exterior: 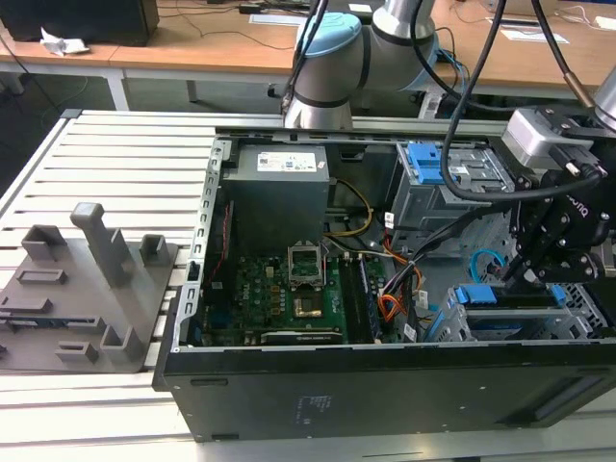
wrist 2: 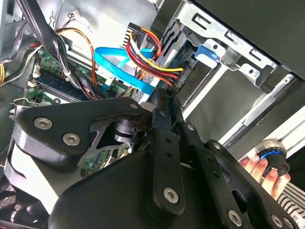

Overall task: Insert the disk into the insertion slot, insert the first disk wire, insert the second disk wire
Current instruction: 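Insert the second disk wire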

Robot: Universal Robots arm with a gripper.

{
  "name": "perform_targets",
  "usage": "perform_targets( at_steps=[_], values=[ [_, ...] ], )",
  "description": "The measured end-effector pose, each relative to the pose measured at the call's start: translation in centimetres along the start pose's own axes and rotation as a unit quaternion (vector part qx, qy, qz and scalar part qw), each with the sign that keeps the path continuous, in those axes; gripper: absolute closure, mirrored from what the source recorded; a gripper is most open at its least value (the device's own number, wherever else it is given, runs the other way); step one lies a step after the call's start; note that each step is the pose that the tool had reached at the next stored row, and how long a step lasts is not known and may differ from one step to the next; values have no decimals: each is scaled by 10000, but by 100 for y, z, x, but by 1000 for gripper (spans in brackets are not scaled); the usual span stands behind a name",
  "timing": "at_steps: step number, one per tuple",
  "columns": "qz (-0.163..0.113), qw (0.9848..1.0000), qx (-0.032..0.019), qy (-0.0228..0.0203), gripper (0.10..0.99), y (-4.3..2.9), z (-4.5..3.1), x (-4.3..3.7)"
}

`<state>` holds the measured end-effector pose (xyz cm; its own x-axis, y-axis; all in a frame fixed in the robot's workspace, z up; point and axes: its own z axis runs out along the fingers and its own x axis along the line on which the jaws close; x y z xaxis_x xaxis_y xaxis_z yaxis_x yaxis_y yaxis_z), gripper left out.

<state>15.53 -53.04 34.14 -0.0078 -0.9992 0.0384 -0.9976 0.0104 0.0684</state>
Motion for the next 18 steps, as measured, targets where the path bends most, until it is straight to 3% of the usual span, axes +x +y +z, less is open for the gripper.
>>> perform_targets(
  at_steps=[10,13,14,15,18],
  values=[
    [2,10000,1,-20,922,-12,57,41],
    [2,10000,0,-19,851,-11,57,42],
    [3,10000,0,-21,851,-10,38,42],
    [3,10000,0,-19,851,-3,-66,46],
    [4,10000,0,-6,851,12,-274,38]
  ],
)
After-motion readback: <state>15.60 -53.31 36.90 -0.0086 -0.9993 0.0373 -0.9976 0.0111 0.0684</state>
